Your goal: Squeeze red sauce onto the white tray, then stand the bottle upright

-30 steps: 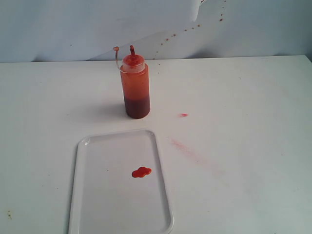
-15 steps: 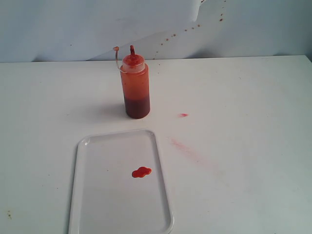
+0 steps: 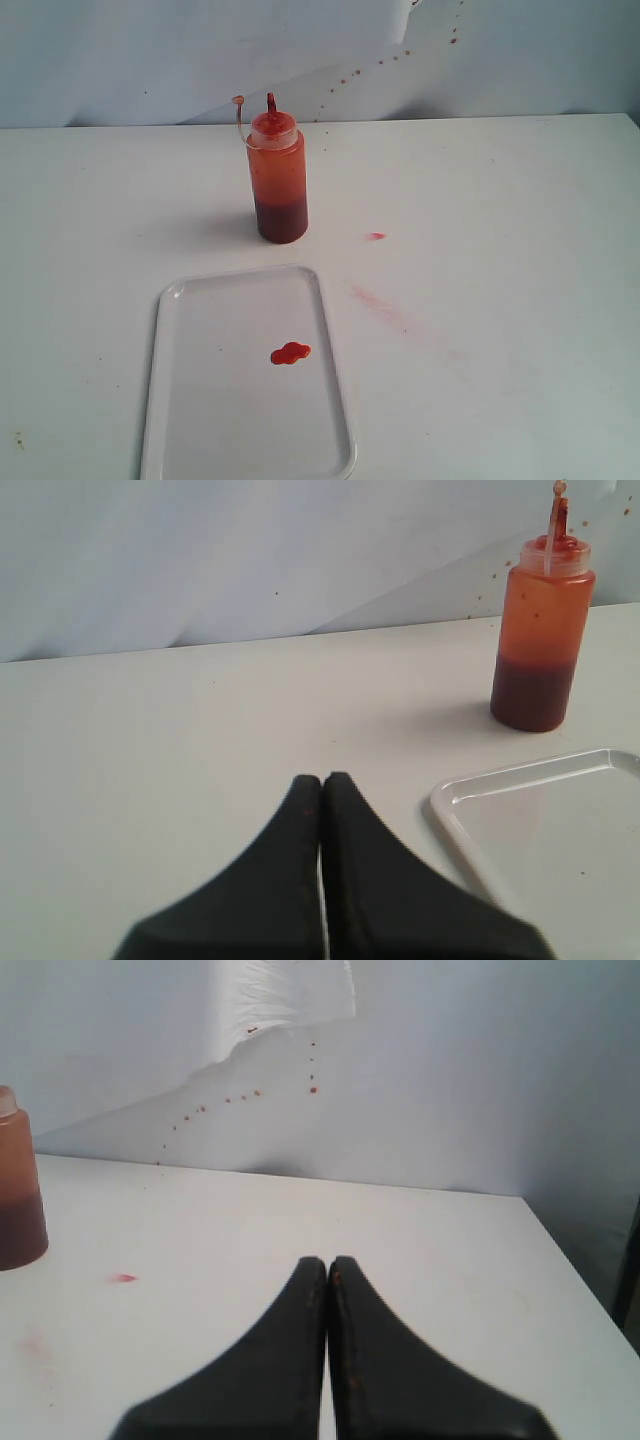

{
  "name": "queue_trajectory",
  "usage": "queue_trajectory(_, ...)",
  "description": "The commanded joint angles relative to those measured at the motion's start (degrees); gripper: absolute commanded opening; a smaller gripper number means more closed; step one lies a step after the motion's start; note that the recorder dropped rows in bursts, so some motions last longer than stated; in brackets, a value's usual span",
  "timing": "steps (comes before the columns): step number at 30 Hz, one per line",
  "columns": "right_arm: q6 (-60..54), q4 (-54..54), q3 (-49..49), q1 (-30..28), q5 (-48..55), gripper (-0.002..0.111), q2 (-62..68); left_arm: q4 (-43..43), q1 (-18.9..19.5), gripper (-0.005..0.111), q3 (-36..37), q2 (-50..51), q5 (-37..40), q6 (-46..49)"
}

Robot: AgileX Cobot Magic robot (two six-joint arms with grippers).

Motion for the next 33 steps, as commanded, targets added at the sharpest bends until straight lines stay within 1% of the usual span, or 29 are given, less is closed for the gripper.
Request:
queue_trajectory(1, -0.4, 0.3, 0.2, -0.4, 6.1, 0.000, -0.3, 0.1, 0.1, 0.000, 0.2, -0.1, -0.7, 0.2)
queue_trajectory(5, -0.4, 0.2, 0.2, -0.4, 10.8, 0.000, -0.3, 0.1, 0.1, 0.000, 0.2, -0.1, -0.7, 0.2)
queue_trajectory(10, -0.4, 0.1, 0.2, -0.4, 10.8, 0.000, -0.3, 0.1, 0.1, 0.000, 0.2, -0.1, -0.7, 0.2)
queue_trajectory(17, 3.5, 0.2, 0.2, -0.4, 10.8, 0.000, -0.3, 0.1, 0.1, 0.000, 0.2, -0.1, -0.7, 0.2)
queue_trajectory(33, 3.6, 0.2, 0.2, -0.4, 10.8, 0.000, -0.3, 0.1, 0.1, 0.000, 0.2, -0.1, -0.7, 0.2)
